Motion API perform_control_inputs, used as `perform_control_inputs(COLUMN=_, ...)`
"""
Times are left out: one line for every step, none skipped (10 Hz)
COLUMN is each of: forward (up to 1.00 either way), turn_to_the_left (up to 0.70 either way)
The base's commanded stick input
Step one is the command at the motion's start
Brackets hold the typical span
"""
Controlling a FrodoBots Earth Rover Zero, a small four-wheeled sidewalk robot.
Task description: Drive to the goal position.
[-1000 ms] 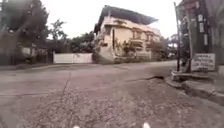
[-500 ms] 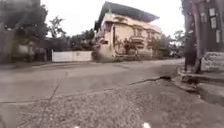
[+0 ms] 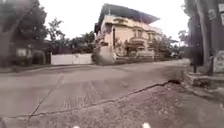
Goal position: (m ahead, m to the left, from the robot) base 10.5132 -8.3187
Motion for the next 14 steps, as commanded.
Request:
perform_control_inputs(forward=0.85, turn_to_the_left=0.01)
perform_control_inputs(forward=0.85, turn_to_the_left=-0.15)
perform_control_inputs(forward=0.85, turn_to_the_left=-0.33)
perform_control_inputs(forward=0.85, turn_to_the_left=-0.33)
perform_control_inputs(forward=0.85, turn_to_the_left=-0.33)
perform_control_inputs(forward=0.85, turn_to_the_left=0.01)
perform_control_inputs(forward=0.85, turn_to_the_left=0.01)
perform_control_inputs(forward=0.85, turn_to_the_left=0.01)
perform_control_inputs(forward=0.85, turn_to_the_left=0.01)
perform_control_inputs(forward=0.85, turn_to_the_left=0.01)
perform_control_inputs(forward=0.85, turn_to_the_left=0.01)
perform_control_inputs(forward=0.85, turn_to_the_left=0.01)
perform_control_inputs(forward=0.85, turn_to_the_left=0.01)
perform_control_inputs(forward=0.85, turn_to_the_left=0.01)
